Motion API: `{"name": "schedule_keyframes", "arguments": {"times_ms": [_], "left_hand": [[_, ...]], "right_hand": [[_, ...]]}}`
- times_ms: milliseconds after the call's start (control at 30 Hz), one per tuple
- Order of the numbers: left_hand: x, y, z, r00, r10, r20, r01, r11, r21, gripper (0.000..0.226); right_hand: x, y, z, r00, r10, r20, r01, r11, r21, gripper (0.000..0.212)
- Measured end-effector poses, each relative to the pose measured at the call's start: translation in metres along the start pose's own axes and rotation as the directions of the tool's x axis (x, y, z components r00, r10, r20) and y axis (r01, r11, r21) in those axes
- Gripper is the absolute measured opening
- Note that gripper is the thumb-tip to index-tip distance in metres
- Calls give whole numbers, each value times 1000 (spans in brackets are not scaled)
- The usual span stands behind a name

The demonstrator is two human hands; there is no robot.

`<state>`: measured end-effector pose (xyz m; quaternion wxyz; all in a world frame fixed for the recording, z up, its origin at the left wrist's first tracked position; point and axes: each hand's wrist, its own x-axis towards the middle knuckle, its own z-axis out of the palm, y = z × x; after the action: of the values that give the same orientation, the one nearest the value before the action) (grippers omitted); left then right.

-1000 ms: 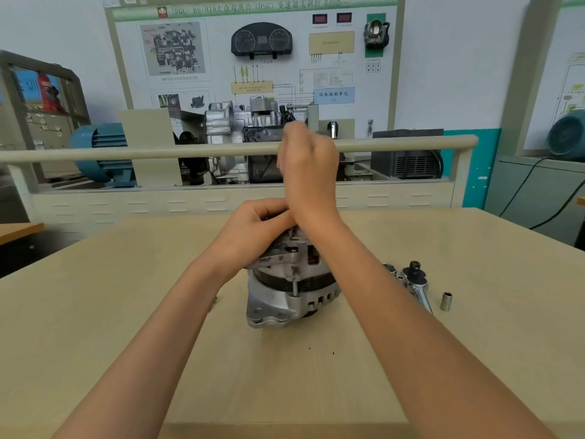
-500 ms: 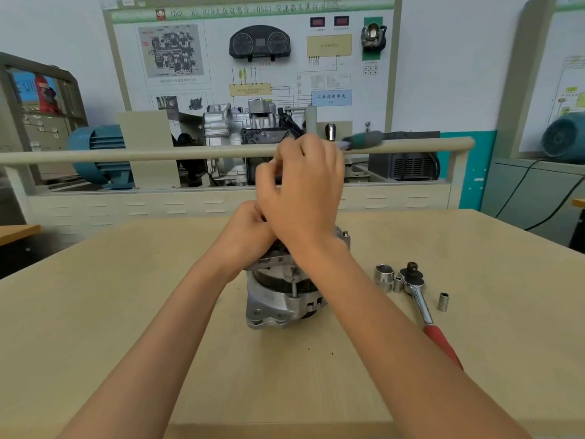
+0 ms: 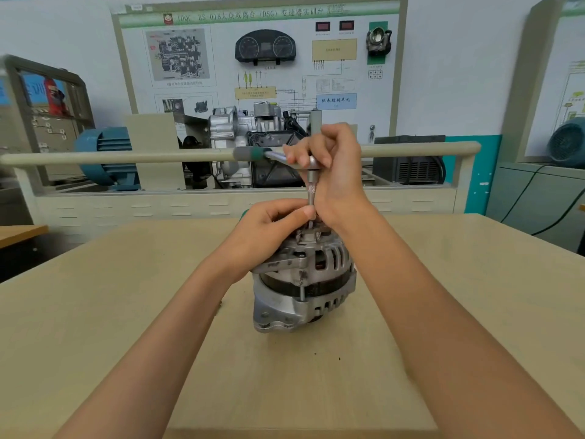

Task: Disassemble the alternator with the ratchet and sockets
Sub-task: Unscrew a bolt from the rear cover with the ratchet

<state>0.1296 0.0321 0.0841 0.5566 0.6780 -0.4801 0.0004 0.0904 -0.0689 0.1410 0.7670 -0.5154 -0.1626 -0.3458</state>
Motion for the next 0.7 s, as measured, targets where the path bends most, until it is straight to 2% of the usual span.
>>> {"name": "schedule_keyframes", "arguments": {"times_ms": [33, 67, 100, 133, 167, 200, 233, 267, 300, 333, 400, 433, 500, 533, 600, 633, 700], "left_hand": [[0, 0, 0, 1000, -4, -11, 4, 1000, -20, 20], [0, 1, 1, 1000, -2, -22, 2, 999, -34, 20], [0, 2, 2, 999, 3, -34, -5, 999, -33, 20], [-1, 3, 2, 999, 13, -50, -14, 1000, -18, 23], [-1, 2, 2, 997, 18, -74, -17, 1000, 2, 32], [-1, 0, 1, 993, 7, -114, -3, 1000, 28, 43], [-1, -2, 0, 988, -11, -157, 20, 998, 59, 48], [0, -3, -1, 982, -26, -187, 42, 995, 87, 47], [1, -4, -1, 979, -35, -201, 56, 993, 100, 43], [1, -4, -1, 979, -34, -200, 55, 994, 100, 39], [0, -2, 1, 984, -8, -178, 22, 997, 79, 44], [-1, -1, 1, 987, 3, -160, 7, 998, 67, 54], [-2, 0, 2, 993, 30, -117, -26, 999, 38, 58], [-2, 0, 2, 994, 47, -102, -45, 999, 23, 52], [0, -2, 1, 995, 42, -96, -41, 999, 7, 29], [1, -3, 1, 994, 28, -104, -27, 1000, 10, 22], [2, -2, 1, 993, 14, -121, -12, 1000, 16, 17]], "right_hand": [[0, 0, -2, 1000, 10, 19, -12, 997, 70, 62], [-1, 1, -1, 1000, 3, 9, -3, 998, 60, 61], [-4, 3, 3, 998, -47, -30, 46, 999, -26, 58], [-9, 6, 7, 986, -156, -67, 139, 968, -207, 53], [-14, 12, 10, 948, -312, -63, 247, 846, -473, 46], [-20, 18, 12, 889, -457, -3, 304, 596, -743, 38], [-23, 25, 15, 833, -546, 90, 282, 279, -918, 32], [-26, 29, 18, 805, -570, 161, 226, 44, -973, 30], [-28, 30, 20, 806, -563, 182, 192, -42, -981, 30], [-30, 30, 21, 813, -556, 170, 194, -17, -981, 30], [-32, 24, 21, 801, -589, 111, 278, 200, -939, 24], [-34, 22, 20, 780, -625, 37, 281, 297, -912, 22], [-37, 20, 17, 742, -641, -196, 190, 482, -855, 33], [-38, 19, 16, 753, -569, -330, 132, 622, -772, 41], [-35, 13, 18, 813, -277, -512, -6, 876, -483, 53], [-29, 8, 18, 826, -134, -548, -89, 928, -362, 56], [-15, 1, 17, 816, 74, -574, -212, 961, -177, 52]]}}
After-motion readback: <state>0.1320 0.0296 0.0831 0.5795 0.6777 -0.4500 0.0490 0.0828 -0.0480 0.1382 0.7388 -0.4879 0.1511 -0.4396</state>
